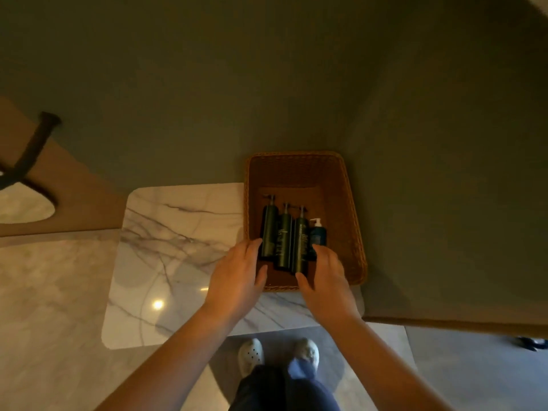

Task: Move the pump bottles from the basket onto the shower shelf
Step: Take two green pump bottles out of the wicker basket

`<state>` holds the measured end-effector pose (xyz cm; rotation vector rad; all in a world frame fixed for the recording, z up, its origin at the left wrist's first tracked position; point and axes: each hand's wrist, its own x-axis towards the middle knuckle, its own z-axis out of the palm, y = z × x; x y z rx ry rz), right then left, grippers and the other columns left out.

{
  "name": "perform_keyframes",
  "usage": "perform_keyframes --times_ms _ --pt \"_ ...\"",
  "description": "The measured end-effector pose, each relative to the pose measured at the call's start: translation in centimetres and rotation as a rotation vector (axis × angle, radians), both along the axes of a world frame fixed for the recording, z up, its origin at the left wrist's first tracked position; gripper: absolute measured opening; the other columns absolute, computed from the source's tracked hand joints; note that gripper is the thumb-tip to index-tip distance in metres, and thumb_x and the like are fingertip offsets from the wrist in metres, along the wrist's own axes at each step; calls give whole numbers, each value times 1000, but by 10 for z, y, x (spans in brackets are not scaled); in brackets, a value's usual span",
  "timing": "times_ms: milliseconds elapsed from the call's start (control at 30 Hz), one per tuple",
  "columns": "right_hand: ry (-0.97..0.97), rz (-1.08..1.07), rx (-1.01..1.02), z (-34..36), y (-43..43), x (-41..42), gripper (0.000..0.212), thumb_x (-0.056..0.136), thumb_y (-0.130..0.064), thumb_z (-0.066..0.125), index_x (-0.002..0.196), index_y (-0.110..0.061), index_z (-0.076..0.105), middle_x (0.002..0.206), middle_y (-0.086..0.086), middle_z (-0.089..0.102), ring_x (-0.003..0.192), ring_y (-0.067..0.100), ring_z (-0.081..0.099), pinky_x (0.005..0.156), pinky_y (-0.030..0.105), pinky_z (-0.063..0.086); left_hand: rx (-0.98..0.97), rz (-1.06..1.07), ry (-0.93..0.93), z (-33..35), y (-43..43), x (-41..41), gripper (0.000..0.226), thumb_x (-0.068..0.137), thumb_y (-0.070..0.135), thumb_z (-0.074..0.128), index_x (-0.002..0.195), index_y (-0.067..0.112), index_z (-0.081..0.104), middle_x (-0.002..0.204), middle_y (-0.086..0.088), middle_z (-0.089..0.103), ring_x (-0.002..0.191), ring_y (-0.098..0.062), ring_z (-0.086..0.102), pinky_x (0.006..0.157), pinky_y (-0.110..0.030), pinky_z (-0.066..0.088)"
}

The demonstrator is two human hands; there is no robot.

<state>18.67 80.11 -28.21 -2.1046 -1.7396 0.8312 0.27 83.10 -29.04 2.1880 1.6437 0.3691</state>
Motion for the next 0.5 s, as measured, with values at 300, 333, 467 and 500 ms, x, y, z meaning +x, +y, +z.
perform_keyframes --times_ms 300,333,467,500 --pt "25 30 -95 -79 76 19 65 90 -29 57 146 -18 26 146 6 33 133 21 33 109 38 35 -182 110 -71 -82 60 21 59 90 29 54 143 17 31 131 -4 48 113 -21 52 87 -32 47" --pt "25 37 -97 -86 83 21 65 90 -29 58 145 -17 27 146 7 34 133 22 33 109 37 34 -190 123 -66 -88 65 23 59 89 28 54 142 17 31 131 -4 48 113 -21 52 86 -31 46" --pt "16 65 -142 -121 113 27 65 89 -30 60 144 -15 29 146 8 35 135 23 34 107 34 34 -223 160 -32 -114 86 31 60 89 29 55 142 16 32 133 -6 46 114 -23 51 84 -32 46" --pt "13 72 -155 -130 119 28 65 89 -30 59 145 -15 29 146 8 34 135 23 34 107 34 34 -233 168 -32 -120 92 34 60 89 29 55 143 16 31 135 -7 45 115 -24 50 85 -34 46"
